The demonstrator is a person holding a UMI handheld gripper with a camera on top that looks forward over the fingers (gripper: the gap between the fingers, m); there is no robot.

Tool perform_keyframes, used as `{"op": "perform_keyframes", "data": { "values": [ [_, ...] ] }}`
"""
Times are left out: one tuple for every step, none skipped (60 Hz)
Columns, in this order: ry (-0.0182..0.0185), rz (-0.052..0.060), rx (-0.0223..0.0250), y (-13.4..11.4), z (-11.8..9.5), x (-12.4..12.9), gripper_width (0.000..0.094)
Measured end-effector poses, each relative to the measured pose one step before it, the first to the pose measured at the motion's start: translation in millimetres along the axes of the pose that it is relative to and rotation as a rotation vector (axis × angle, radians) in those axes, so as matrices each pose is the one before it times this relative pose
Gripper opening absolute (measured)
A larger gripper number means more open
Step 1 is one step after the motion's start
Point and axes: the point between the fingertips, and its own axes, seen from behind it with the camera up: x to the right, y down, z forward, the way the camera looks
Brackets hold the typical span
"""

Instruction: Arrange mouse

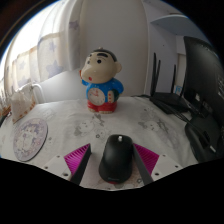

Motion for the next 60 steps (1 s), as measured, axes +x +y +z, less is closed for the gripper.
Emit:
{"op": "perform_keyframes", "data": {
  "values": [
    [-0.00050,-0.0022,-0.00370,-0.38,1.98,-0.48,0.0861],
    [-0.00167,-0.0018,-0.00151,-1.04,1.59,-0.57,0.0862],
    [-0.00221,-0.0002,-0.00066,-1.21,1.39,-0.56,0.0861],
    [-0.00173,0.0011,-0.00089,-1.13,1.32,-0.54,0.0861],
    [-0.00135,0.0016,-0.00165,-0.86,1.23,-0.39,0.0859],
    [-0.00078,0.0018,-0.00071,-1.05,1.35,-0.19,0.0861],
    [-0.00080,0.0012,-0.00068,-0.97,1.24,-0.32,0.0860],
    [-0.00121,0.0003,-0.00176,-0.77,1.23,-0.40,0.0859],
    [-0.00069,-0.0010,-0.00210,-0.32,1.10,-0.24,0.0858],
    [-0.00032,-0.0022,-0.00083,-0.82,0.80,0.39,0.0856],
    [0.00150,-0.0025,-0.00045,-0.67,0.57,0.12,0.0854],
    [0.00133,-0.0016,-0.00113,-0.26,0.67,-0.07,0.0852],
    [0.00085,-0.0012,-0.00118,-0.09,1.10,-0.13,0.0850],
    [-0.00023,-0.0008,-0.00089,-0.22,0.33,-0.37,0.0845],
    [-0.00050,-0.0004,0.00020,-0.39,0.16,-0.29,0.0835],
    [-0.00056,0.0003,-0.00049,-0.07,0.02,-0.16,0.0827],
    [0.00026,0.0010,-0.00050,0.08,0.05,-0.02,0.0815],
    [0.00104,0.0001,-0.00046,0.18,0.16,0.20,0.0802],
    [0.00066,-0.0009,-0.00056,0.19,-0.04,0.23,0.0791],
    [0.00089,-0.0022,-0.00095,0.22,-0.14,0.48,0.0780],
    [-0.00018,-0.0024,0.00025,0.00,-0.15,-0.11,0.0766],
    [-0.00112,-0.0019,-0.00043,0.07,0.05,-0.31,0.0753],
    [-0.00227,-0.0010,-0.00076,0.12,0.01,-0.67,0.0741],
    [-0.00165,0.0000,-0.00067,-0.08,0.11,-0.45,0.0726],
    [0.00010,-0.0007,-0.00096,-0.02,0.11,-0.09,0.0708],
    [0.00115,-0.0018,-0.00128,0.01,0.06,0.14,0.0684],
    [0.00054,-0.0012,-0.00045,-0.36,0.23,0.04,0.0651],
    [0.00086,-0.0008,-0.00054,-0.27,0.50,0.08,0.0613],
    [0.00195,-0.0002,-0.00069,-0.36,0.34,0.27,0.0540],
    [-0.00211,0.0025,-0.00027,-0.56,0.10,-0.83,0.0518],
    [0.00442,0.0034,-0.00510,0.51,-0.04,0.58,0.0517],
    [0.00468,0.0022,-0.00587,0.38,-0.25,0.40,0.0511],
    [0.00368,-0.0004,-0.00478,-0.44,-0.34,0.23,0.0497],
    [0.00623,-0.0010,-0.00703,-0.23,-0.70,0.54,0.0494],
    [0.00930,-0.0007,-0.00601,-0.81,-0.80,0.77,0.0488],
    [0.00903,0.0006,-0.00190,-2.21,-1.85,0.62,0.0480],
    [0.00772,0.0024,0.00291,-3.57,-2.61,-0.06,0.0474],
    [0.00547,0.0044,0.00645,-4.98,-3.17,-0.89,0.0469],
    [0.00429,0.0060,0.00754,-5.73,-3.83,-1.50,0.0466],
    [0.00349,0.0076,0.00702,-6.27,-4.29,-1.99,0.0465],
    [0.00366,0.0085,0.00409,-6.17,-4.74,-2.62,0.0464],
    [0.00210,0.0076,0.00235,-6.34,-4.84,-3.58,0.0461],
    [-0.00301,0.0038,0.00419,-6.69,-4.55,-4.59,0.0459],
    [-0.00613,0.0039,0.00404,-7.83,-5.87,-6.58,0.0460],
    [-0.00712,0.0017,0.00587,-7.94,-6.15,-7.01,0.0458],
    [-0.00814,0.0032,0.00755,-8.27,-5.42,-7.88,0.0455],
    [-0.00829,0.0038,0.00787,-7.96,-5.23,-8.18,0.0455],
    [-0.00838,0.0020,0.00635,-7.63,-4.85,-9.01,0.0455],
    [-0.00936,0.0003,0.00505,-6.95,-4.19,-9.60,0.0454],
    [-0.01054,-0.0022,0.00458,-6.43,-3.80,-10.04,0.0456],
    [-0.01133,-0.0024,0.00394,-5.93,-3.15,-10.51,0.0456],
    [-0.01156,-0.0025,0.00205,-5.00,-2.38,-10.74,0.0455],
    [-0.01087,-0.0007,0.00081,-4.45,-2.14,-11.54,0.0454],
    [-0.01315,0.0005,-0.00063,-3.35,-1.57,-11.57,0.0455],
    [-0.01461,0.0035,-0.00074,-3.18,-0.53,-11.56,0.0454],
    [-0.01630,0.0031,-0.00272,-1.90,-0.88,-12.48,0.0452],
    [-0.01675,0.0015,-0.00391,-1.04,-0.23,-12.66,0.0453],
    [-0.01752,-0.0004,-0.00535,0.00,0.65,-12.70,0.0453],
    [-0.01650,-0.0020,-0.00617,0.88,1.38,-12.32,0.0453],
    [-0.01534,-0.0022,-0.00679,1.55,2.09,-11.59,0.0453]
  ]
}}
